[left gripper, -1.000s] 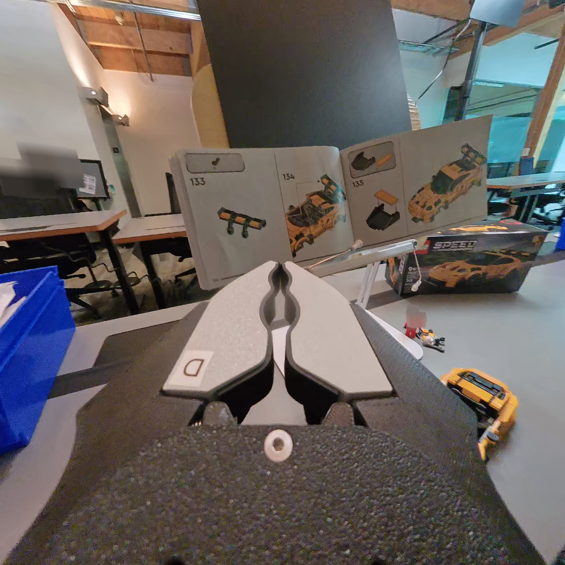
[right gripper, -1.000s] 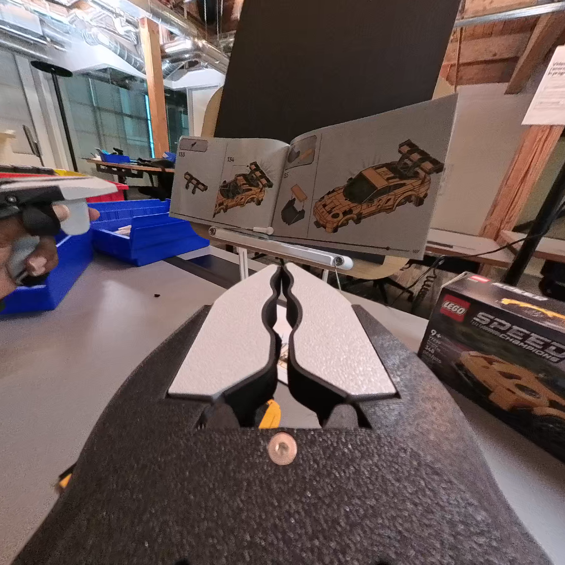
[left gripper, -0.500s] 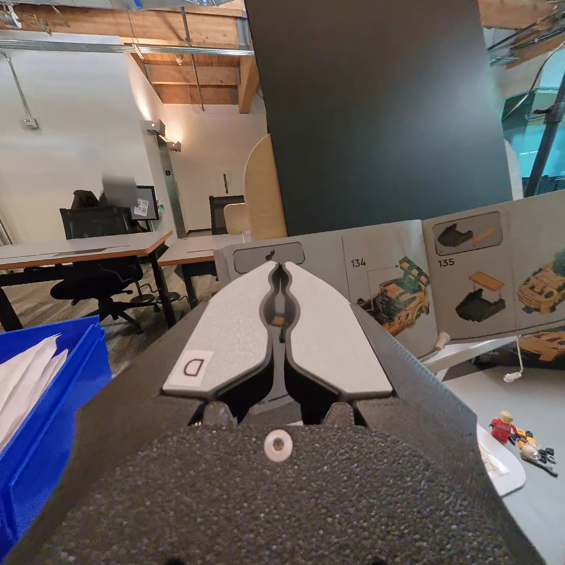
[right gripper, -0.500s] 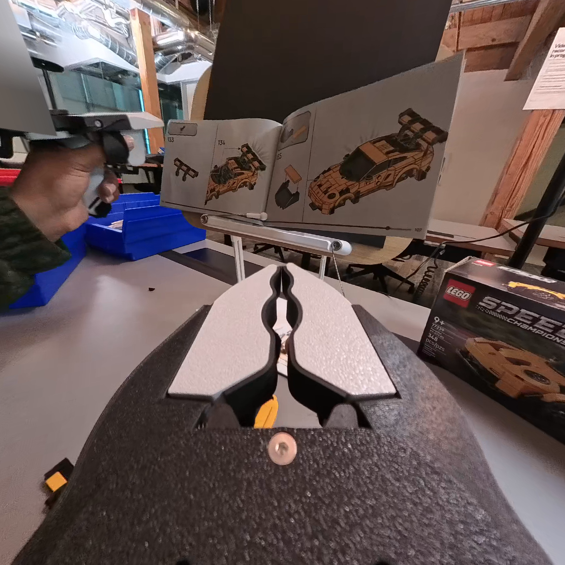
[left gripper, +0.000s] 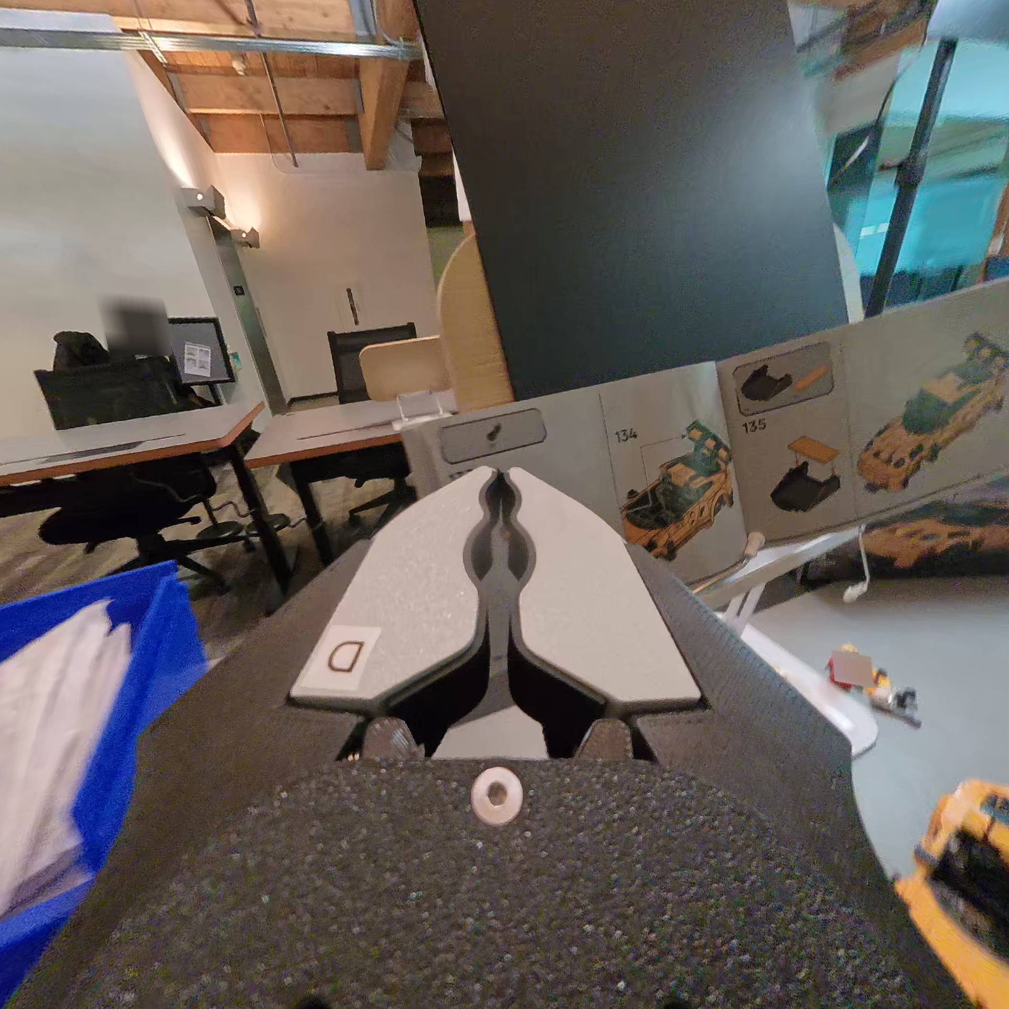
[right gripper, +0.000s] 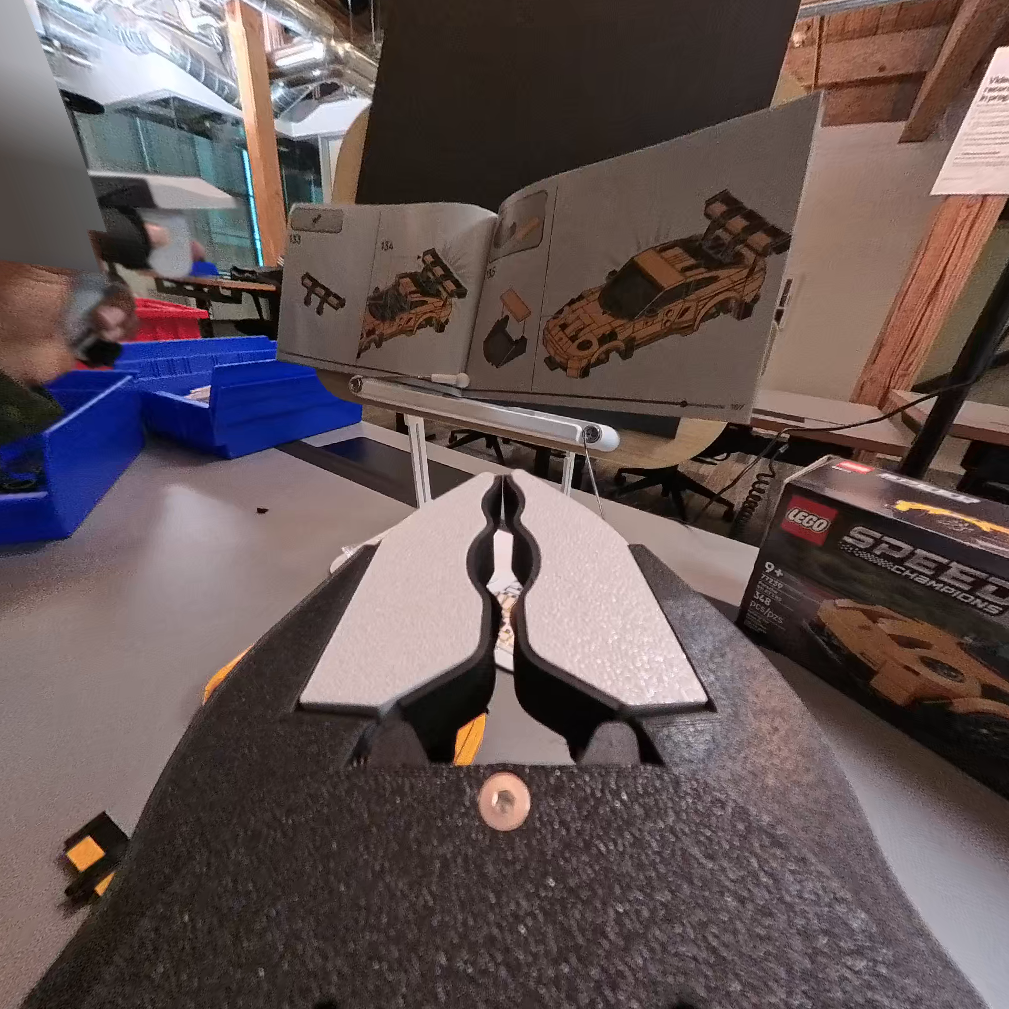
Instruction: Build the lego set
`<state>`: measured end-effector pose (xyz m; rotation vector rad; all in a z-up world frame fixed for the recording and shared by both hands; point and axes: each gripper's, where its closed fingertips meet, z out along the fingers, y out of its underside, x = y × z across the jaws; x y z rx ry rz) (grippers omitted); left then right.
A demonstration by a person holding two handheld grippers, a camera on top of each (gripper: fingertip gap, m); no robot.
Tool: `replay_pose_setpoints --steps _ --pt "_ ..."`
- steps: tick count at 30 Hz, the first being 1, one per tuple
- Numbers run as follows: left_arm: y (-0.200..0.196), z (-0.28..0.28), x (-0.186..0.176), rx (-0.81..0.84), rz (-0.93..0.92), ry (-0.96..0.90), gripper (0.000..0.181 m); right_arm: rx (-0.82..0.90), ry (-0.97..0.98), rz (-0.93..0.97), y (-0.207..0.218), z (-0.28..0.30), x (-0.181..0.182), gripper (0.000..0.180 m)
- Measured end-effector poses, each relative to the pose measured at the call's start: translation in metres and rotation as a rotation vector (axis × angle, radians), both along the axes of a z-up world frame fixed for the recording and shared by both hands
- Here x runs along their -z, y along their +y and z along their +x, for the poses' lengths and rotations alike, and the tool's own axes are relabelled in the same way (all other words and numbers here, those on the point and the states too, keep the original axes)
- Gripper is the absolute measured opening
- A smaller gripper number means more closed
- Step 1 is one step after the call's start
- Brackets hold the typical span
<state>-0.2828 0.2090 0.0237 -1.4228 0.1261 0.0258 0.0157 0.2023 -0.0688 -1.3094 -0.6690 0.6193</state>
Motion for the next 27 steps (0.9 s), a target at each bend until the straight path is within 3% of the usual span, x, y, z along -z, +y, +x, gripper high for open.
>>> replay_pose_setpoints --steps 4,7,10,14,16,20,27 --pt "-0.038 -0.054 -0.006 -0.108 -0.182 0.162 0.000 -0.009 0.002 0.021 -0.005 0.003 -0.008 0.000" --pt "-0.074 -0.105 0.021 -0.105 -0.467 0.308 0.000 -0.011 -0.020 0.049 -0.008 0.005 -0.009 0.000" --pt "-0.118 -0.163 0.072 -0.108 -0.818 0.362 0.000 -0.021 -0.031 0.046 -0.009 0.003 -0.007 0.000" --pt "-0.176 -0.210 0.155 -0.010 -1.225 0.258 0.000 -0.031 -0.069 0.049 -0.011 -0.006 0.001 0.000" --pt "-0.199 -0.221 0.191 0.040 -1.384 0.233 0.012 -0.033 -0.092 0.067 -0.014 -0.010 0.003 0.000" --pt "-0.215 -0.225 0.233 0.123 -1.531 0.189 0.016 -0.038 -0.131 0.096 -0.020 -0.016 0.005 0.000" --pt "-0.219 -0.226 0.269 0.194 -1.668 0.276 0.018 -0.042 -0.181 0.089 -0.023 -0.020 0.021 0.000"
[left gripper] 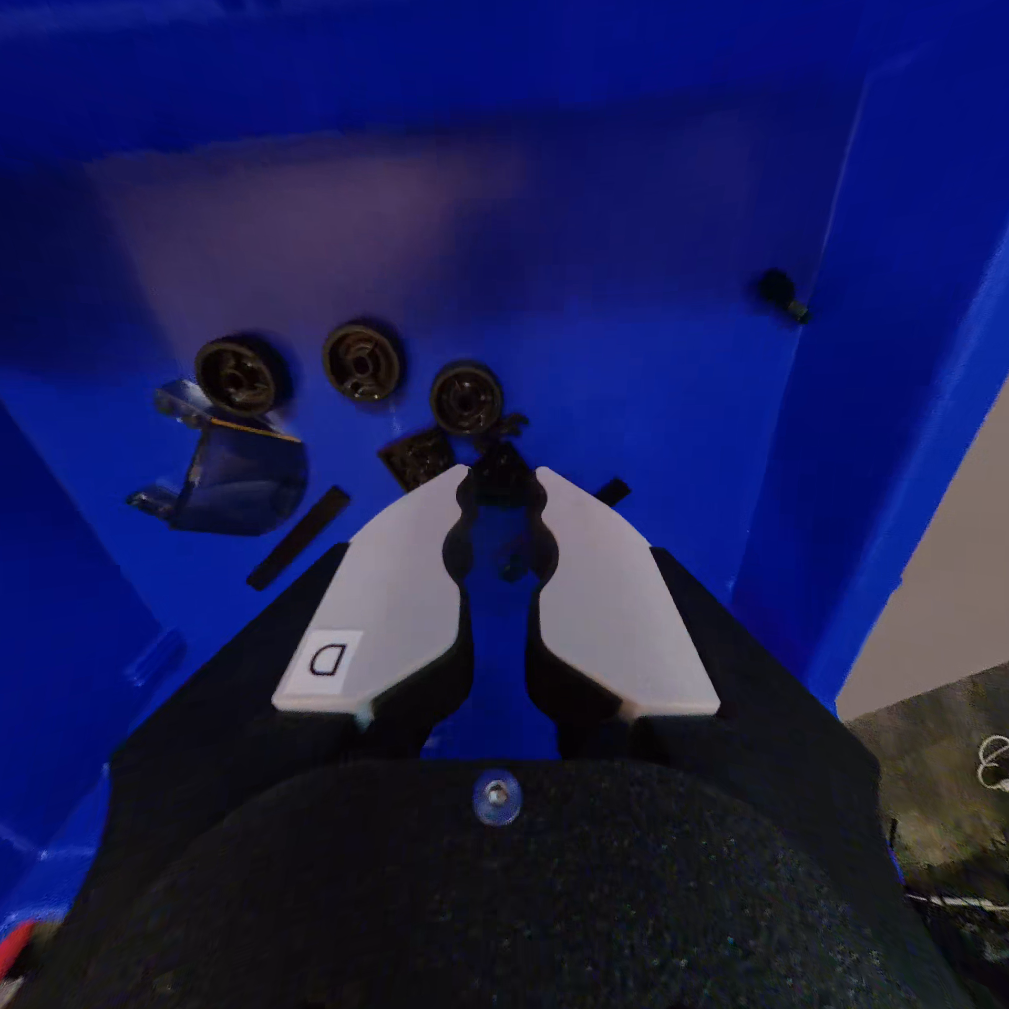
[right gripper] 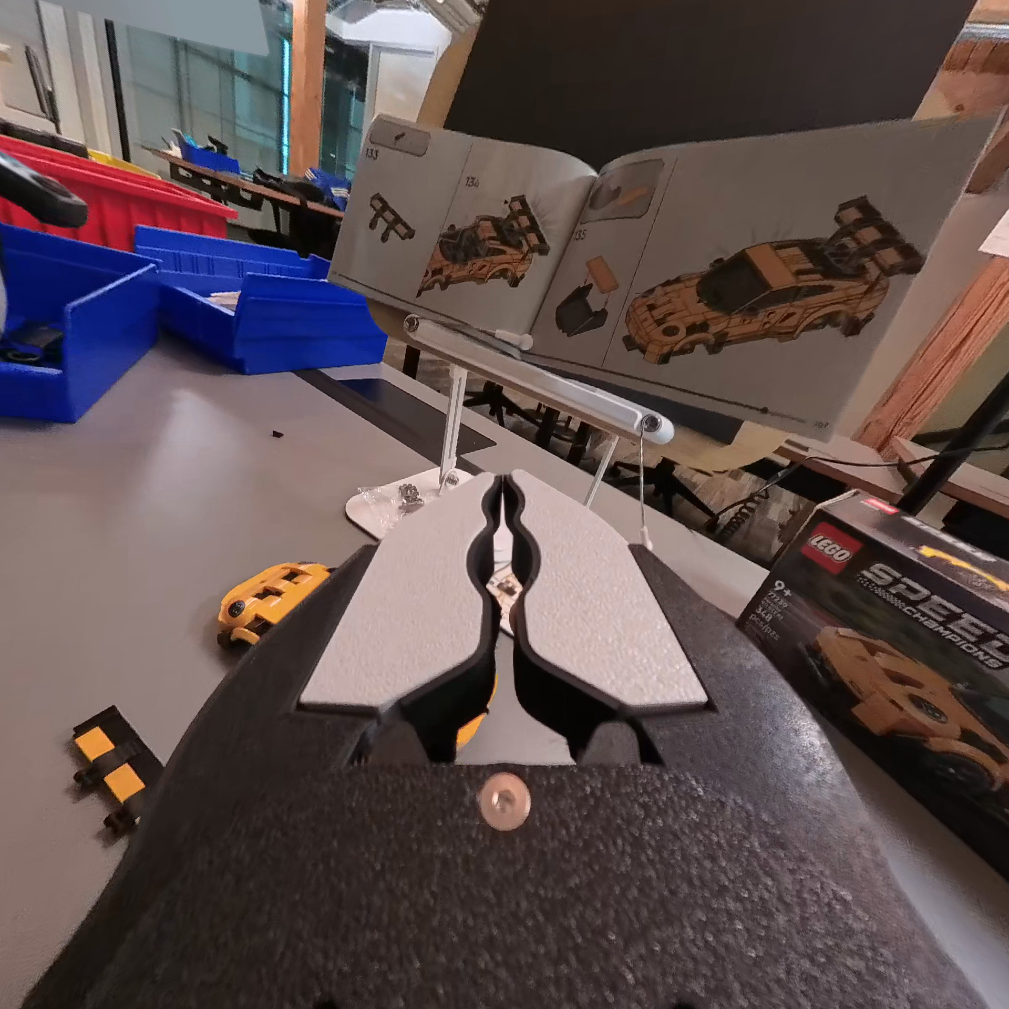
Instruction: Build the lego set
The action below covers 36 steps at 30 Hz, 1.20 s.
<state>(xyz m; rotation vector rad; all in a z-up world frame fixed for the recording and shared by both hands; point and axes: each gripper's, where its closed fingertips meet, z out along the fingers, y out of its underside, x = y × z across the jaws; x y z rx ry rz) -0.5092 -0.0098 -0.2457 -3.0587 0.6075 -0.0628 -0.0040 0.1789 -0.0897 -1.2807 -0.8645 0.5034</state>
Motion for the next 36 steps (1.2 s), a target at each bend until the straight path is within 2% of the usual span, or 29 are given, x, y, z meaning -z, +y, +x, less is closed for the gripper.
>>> replay_pose_setpoints --steps 5,11,14,19,24,27,31,36 --pt "0.007 -0.001 0.010 0.051 0.008 0.026 0.023 -0.003 -0.008 -0.010 0.002 0.000 0.004 0.000" --pt "0.010 -0.004 0.013 0.078 0.044 0.036 0.010 -0.010 -0.007 -0.025 0.003 0.000 0.008 0.000" --pt "0.008 -0.001 0.011 0.109 0.059 0.050 0.009 -0.015 -0.010 -0.020 0.002 0.000 0.007 0.000" --pt "0.015 0.033 -0.029 0.137 0.219 -0.024 0.007 -0.017 -0.002 -0.011 0.000 0.002 0.003 0.000" --pt "0.034 0.135 -0.090 0.317 0.445 -0.134 0.006 -0.030 -0.002 -0.009 -0.002 0.000 0.004 0.000" --pt "0.044 0.214 -0.101 0.447 0.515 -0.213 0.006 -0.029 0.000 0.001 -0.004 0.000 0.001 0.000" --pt "0.048 0.302 -0.060 0.593 0.406 -0.285 0.006 -0.020 0.019 0.016 -0.006 0.005 -0.007 0.000" --pt "0.057 0.366 -0.013 0.748 0.277 -0.291 0.006 0.022 0.059 0.055 -0.008 0.022 -0.022 0.000"
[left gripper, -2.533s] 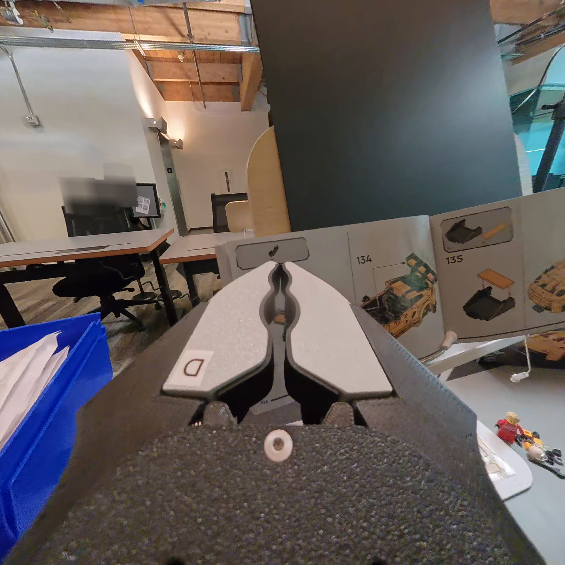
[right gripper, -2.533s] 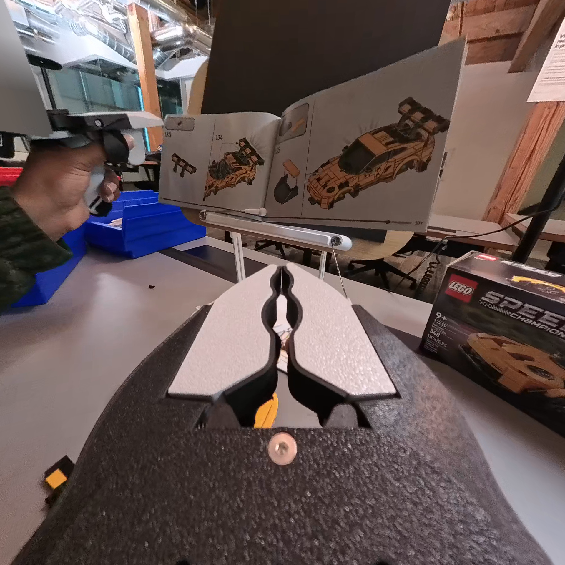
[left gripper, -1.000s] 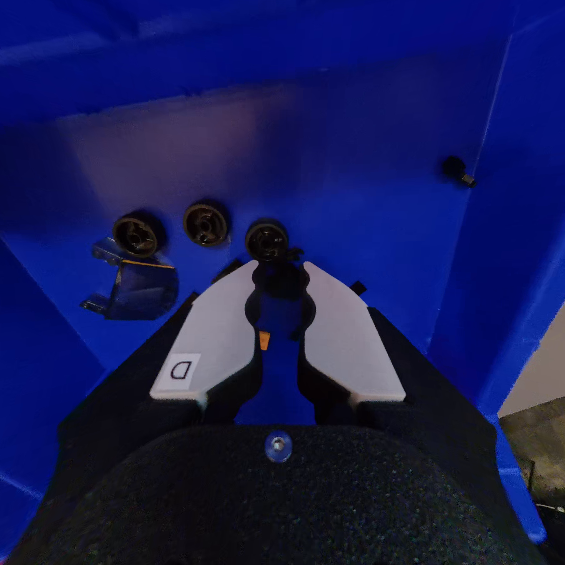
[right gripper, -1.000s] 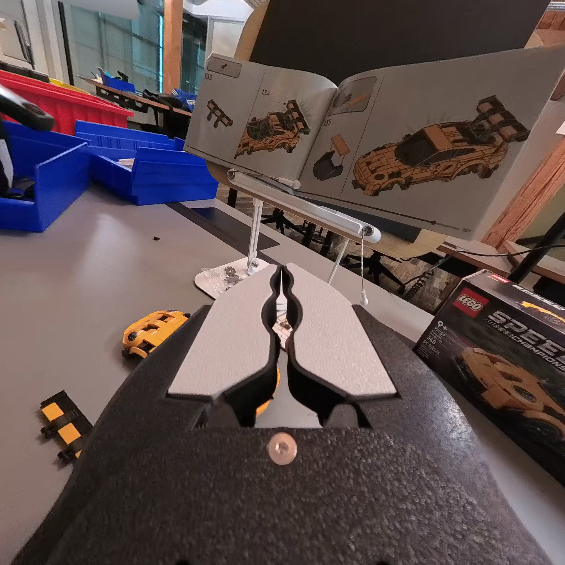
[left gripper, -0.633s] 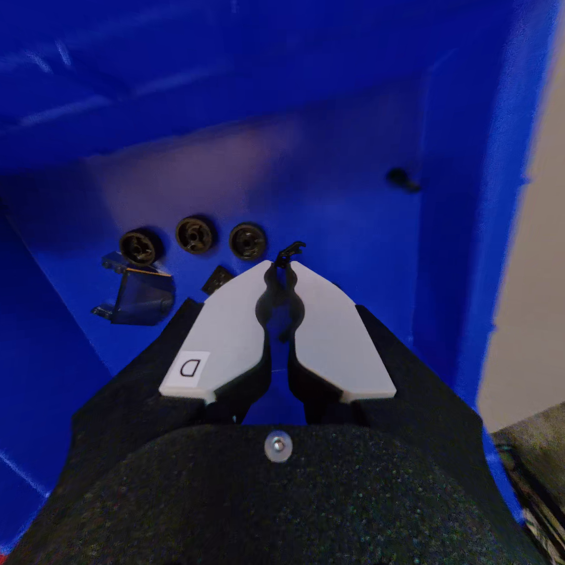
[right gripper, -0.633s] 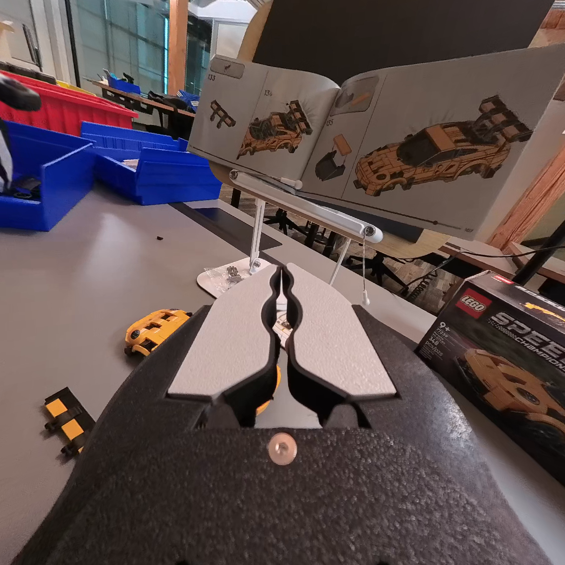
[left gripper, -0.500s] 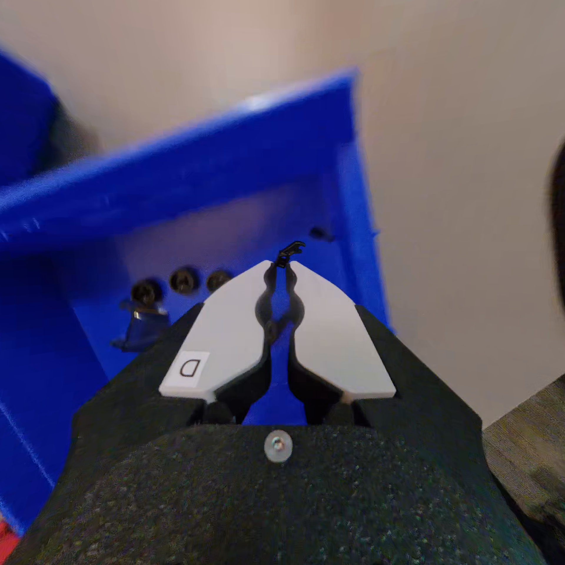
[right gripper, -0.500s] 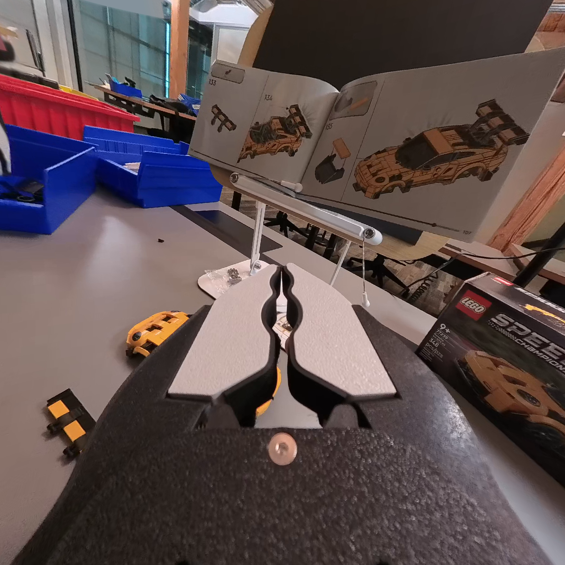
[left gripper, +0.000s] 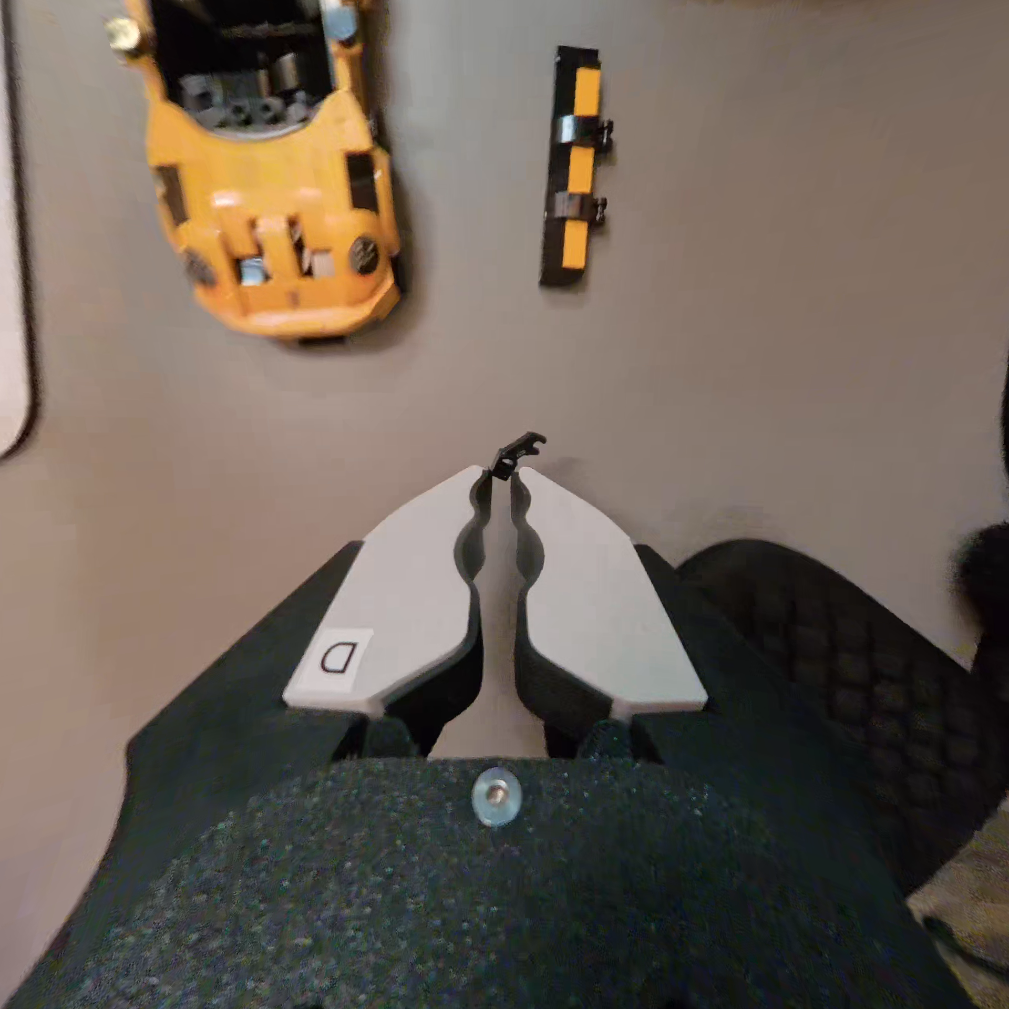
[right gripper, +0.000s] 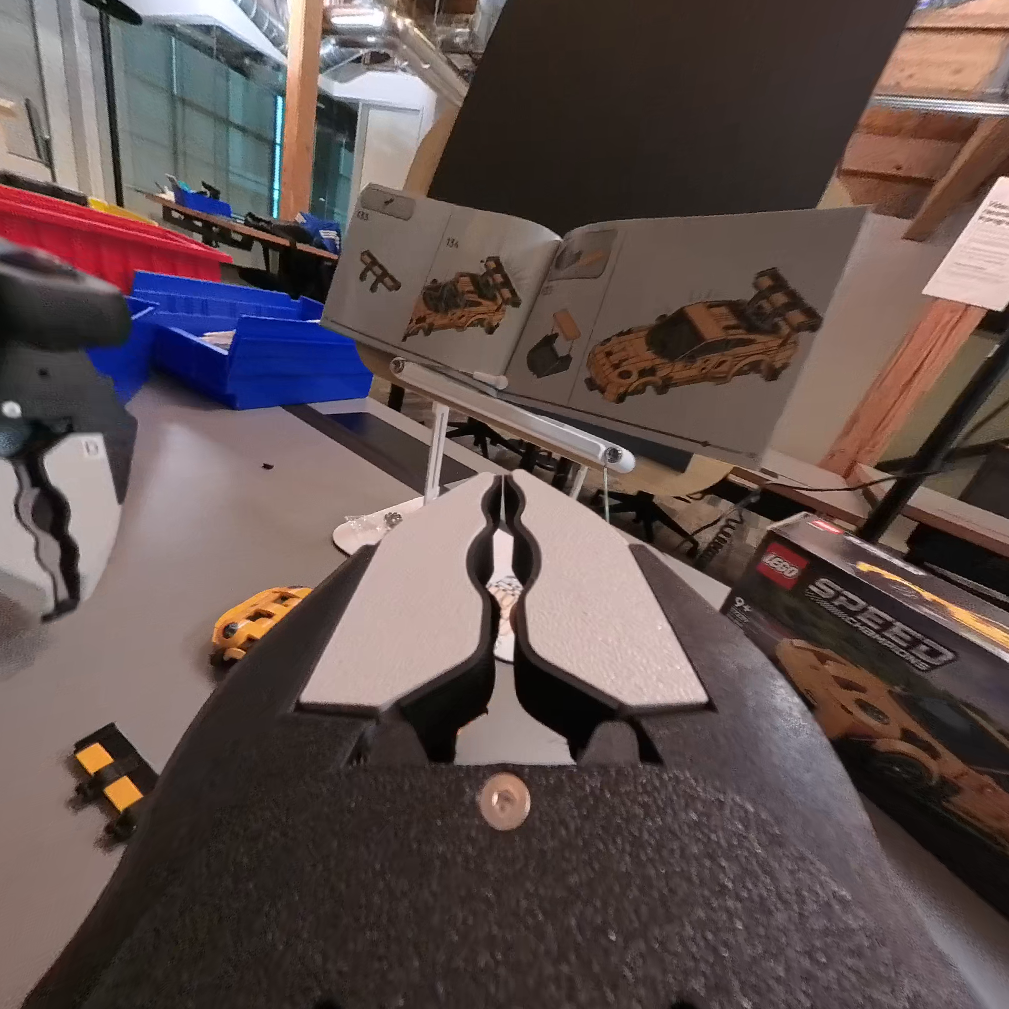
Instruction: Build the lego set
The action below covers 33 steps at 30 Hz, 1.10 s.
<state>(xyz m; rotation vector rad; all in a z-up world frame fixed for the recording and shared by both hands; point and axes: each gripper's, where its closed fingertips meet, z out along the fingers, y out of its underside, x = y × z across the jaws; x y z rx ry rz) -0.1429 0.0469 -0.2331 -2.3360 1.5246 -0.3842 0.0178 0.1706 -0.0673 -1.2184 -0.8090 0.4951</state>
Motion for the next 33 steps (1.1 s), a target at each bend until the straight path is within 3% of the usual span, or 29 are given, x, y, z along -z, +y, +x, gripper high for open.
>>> replay_pose_setpoints --steps 7,12,16,19,22,27,33 --pt "0.005 0.026 0.015 0.047 0.010 0.005 0.021 0.130 0.092 -0.053 0.020 0.036 -0.003 0.000" --pt "0.008 -0.001 -0.019 -0.059 0.113 -0.045 0.022 0.141 0.107 -0.044 0.020 0.038 -0.006 0.001" --pt "0.018 -0.087 -0.078 -0.301 0.290 0.008 0.017 0.134 0.103 -0.043 0.018 0.036 -0.006 0.001" --pt "0.019 -0.190 -0.131 -0.560 0.453 0.095 0.009 0.129 0.101 -0.047 0.018 0.035 -0.004 0.001" --pt "0.004 -0.297 -0.158 -0.772 0.507 0.194 0.000 0.116 0.090 -0.057 0.018 0.031 -0.001 0.001" --pt "-0.031 -0.401 -0.117 -0.925 0.305 0.292 0.000 0.105 0.051 -0.054 0.016 0.023 0.006 0.001" --pt "-0.058 -0.425 -0.030 -0.769 0.002 0.428 0.001 0.102 -0.012 -0.040 0.014 0.011 0.015 0.001"
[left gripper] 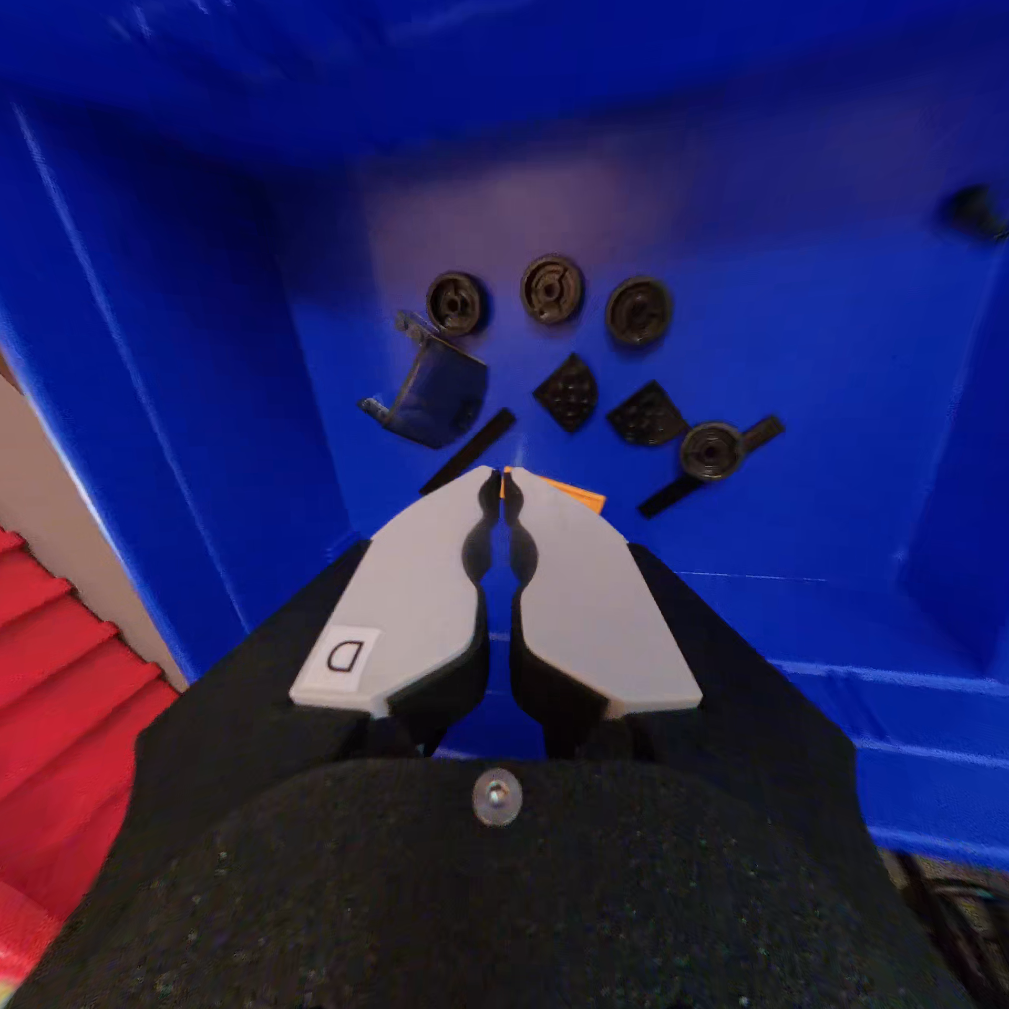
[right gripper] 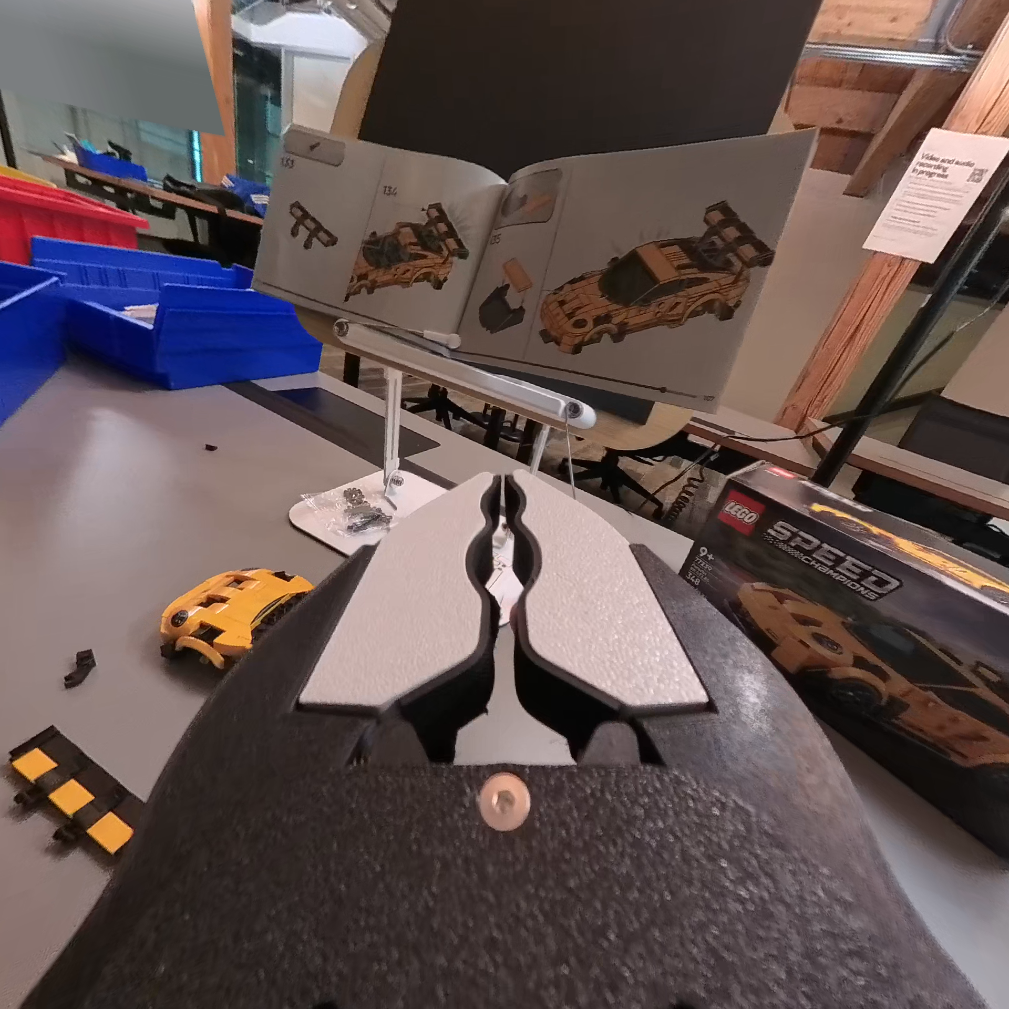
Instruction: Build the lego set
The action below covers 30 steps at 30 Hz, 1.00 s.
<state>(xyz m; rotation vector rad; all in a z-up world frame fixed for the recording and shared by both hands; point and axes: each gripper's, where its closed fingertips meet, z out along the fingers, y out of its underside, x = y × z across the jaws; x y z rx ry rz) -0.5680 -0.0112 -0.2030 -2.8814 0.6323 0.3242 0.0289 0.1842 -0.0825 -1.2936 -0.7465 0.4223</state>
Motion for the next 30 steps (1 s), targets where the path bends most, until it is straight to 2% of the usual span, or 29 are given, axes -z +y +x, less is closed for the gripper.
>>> replay_pose_setpoints --steps 3,10,13,14,16,18,20,23,27,30 --pt "0.005 -0.002 0.013 0.017 -0.026 -0.016 0.010 -0.003 -0.020 -0.003 -0.001 -0.004 0.004 0.001" --pt "-0.006 0.043 0.033 0.074 -0.193 -0.249 0.019 -0.007 -0.050 -0.019 0.001 -0.008 0.015 0.001" --pt "-0.022 0.056 0.042 0.080 -0.302 -0.272 0.020 -0.011 -0.054 -0.031 0.002 -0.009 0.019 0.001" --pt "-0.025 0.061 0.043 0.090 -0.324 -0.281 0.013 -0.012 -0.055 -0.032 0.002 -0.009 0.019 0.001" --pt "-0.030 0.080 0.038 0.114 -0.346 -0.367 0.012 -0.016 -0.056 -0.035 0.002 -0.009 0.020 0.001" --pt "-0.020 0.088 0.028 0.140 -0.280 -0.404 0.011 -0.017 -0.054 -0.038 0.002 -0.009 0.021 0.001" --pt "0.005 0.078 0.015 0.114 -0.140 -0.383 0.011 -0.020 -0.052 -0.042 0.002 -0.009 0.021 0.001" --pt "0.034 0.025 0.008 0.038 0.000 -0.163 0.016 -0.020 -0.058 -0.040 0.002 -0.009 0.022 0.001" --pt "0.048 -0.011 0.019 -0.100 0.006 -0.111 0.030 -0.019 -0.060 -0.039 0.002 -0.009 0.021 0.001" --pt "0.050 -0.018 0.035 -0.104 -0.040 -0.099 0.035 -0.018 -0.070 -0.042 0.002 -0.009 0.023 0.001"
